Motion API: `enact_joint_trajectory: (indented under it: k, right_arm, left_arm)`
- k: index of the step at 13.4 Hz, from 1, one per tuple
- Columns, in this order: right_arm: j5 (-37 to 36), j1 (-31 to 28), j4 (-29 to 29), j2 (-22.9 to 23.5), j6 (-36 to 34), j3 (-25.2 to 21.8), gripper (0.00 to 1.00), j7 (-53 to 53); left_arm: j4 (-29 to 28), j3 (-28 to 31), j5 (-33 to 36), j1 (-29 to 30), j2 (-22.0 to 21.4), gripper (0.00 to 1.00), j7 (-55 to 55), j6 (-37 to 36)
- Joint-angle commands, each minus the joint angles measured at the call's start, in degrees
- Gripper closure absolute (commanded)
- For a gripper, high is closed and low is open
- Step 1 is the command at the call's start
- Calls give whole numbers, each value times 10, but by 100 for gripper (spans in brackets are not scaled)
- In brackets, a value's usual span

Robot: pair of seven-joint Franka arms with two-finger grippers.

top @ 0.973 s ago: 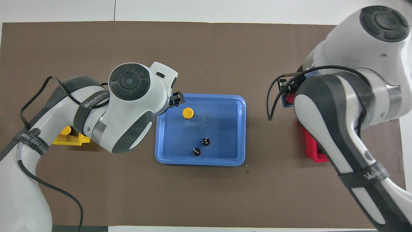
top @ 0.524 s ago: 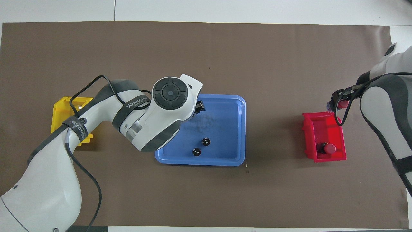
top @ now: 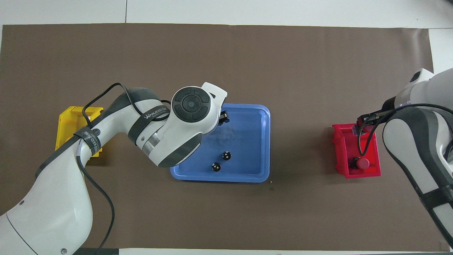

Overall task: Sort red and yellow buttons by color
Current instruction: 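Grasp the yellow button with the left gripper while the right gripper releases the red button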

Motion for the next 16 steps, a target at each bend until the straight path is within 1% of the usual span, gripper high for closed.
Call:
enact_joint_trajectory:
  k: [1, 5, 8, 10, 12, 14, 16]
  right_arm:
    - [7, -5, -59, -35, 31, 2, 86, 3]
    - [7, -6, -75, -38, 50, 2, 86, 1]
    - [7, -1, -96, -40, 73, 2, 86, 3]
    - [7, 0, -113, -46, 95, 2, 86, 4]
    - [7, -5, -124, -41, 107, 2, 86, 1]
    - [7, -4, -125, -41, 108, 2, 86, 3]
    - [7, -2, -131, -42, 111, 2, 86, 4]
  left_arm:
    - [11, -3, 30, -1, 23, 14, -12, 8]
    - [12, -3, 38, -1, 30, 22, -13, 12]
    - [19, -3, 37, -1, 31, 34, -19, 12]
    - [24, -3, 37, -1, 31, 40, -20, 7]
    - [24, -3, 40, -1, 31, 46, -20, 9]
    - [23, -3, 39, -1, 31, 53, -20, 11]
    - [22, -3, 39, 0, 31, 59, -20, 10]
